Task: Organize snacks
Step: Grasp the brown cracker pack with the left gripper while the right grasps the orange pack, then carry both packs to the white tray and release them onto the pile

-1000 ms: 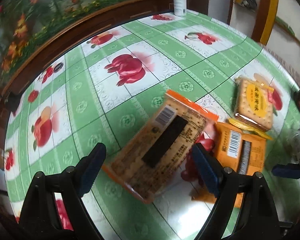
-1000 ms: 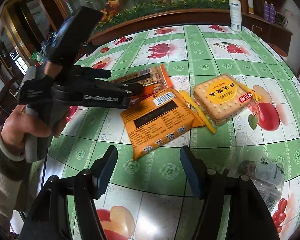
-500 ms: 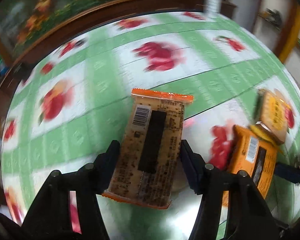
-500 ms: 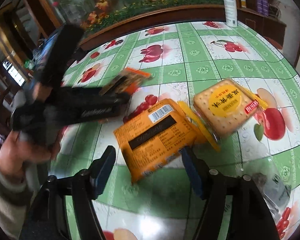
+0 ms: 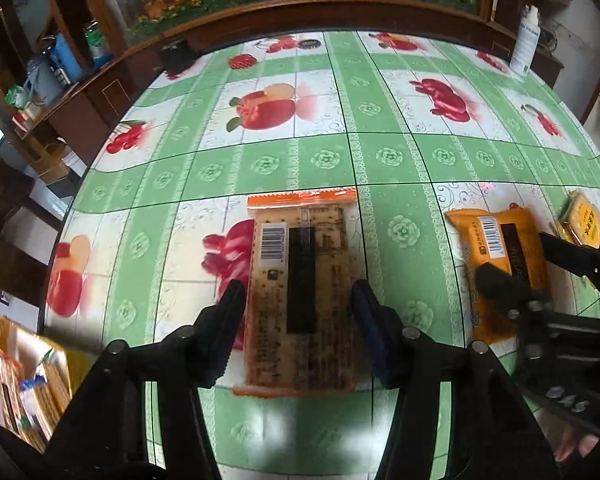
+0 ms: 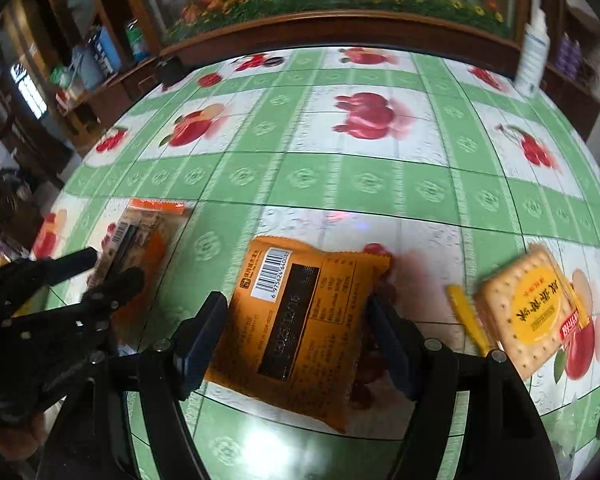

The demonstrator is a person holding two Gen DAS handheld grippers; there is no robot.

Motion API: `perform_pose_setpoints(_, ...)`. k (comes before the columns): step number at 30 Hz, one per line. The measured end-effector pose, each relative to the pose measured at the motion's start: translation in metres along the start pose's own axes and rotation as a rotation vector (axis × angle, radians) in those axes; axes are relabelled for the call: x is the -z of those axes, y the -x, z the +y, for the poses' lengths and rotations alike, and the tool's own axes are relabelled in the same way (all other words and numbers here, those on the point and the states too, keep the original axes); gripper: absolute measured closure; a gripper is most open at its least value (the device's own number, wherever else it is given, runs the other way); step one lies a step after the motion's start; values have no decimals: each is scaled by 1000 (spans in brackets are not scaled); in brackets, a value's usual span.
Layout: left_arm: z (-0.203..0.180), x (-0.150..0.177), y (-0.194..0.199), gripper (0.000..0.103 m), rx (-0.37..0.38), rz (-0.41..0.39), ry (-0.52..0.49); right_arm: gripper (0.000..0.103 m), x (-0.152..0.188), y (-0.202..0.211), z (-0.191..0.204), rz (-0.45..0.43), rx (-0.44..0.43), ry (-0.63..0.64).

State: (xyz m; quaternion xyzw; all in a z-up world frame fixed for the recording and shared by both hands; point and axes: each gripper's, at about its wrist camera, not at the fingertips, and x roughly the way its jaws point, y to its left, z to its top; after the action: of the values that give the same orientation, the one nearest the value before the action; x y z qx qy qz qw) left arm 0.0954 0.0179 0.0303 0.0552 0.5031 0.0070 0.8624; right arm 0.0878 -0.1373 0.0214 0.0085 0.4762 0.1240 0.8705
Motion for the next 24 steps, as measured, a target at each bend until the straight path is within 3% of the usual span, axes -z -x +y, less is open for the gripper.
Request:
perform_pose_setpoints(4,-6,5,-6,46,-19,5,-29,27,5,-3,5,2,41,14)
perform_pose_setpoints(7,2,-3,-6,45,38,5,17,27,12,-2,7,-9,54,29)
perform_pose_setpoints(9,4,-7,-11,37,30,28,15,26,14,-2,3,-5,17,-4)
perform_pose_setpoints(11,3,-9,-14,30,14,31,7,26,12,-2,6,-3,41,18)
perform_pose_setpoints(17,13,-7,-28,27,32,46,51,29,13,-4,14,-12,57,64)
perform_pose_setpoints(20,17,-5,-25,48,76,42,73,30,17,-1,18,-24,64,91)
perform_pose_setpoints(24,11,9,-16,48,66,30,42,31,31,10,23,-49,75,124)
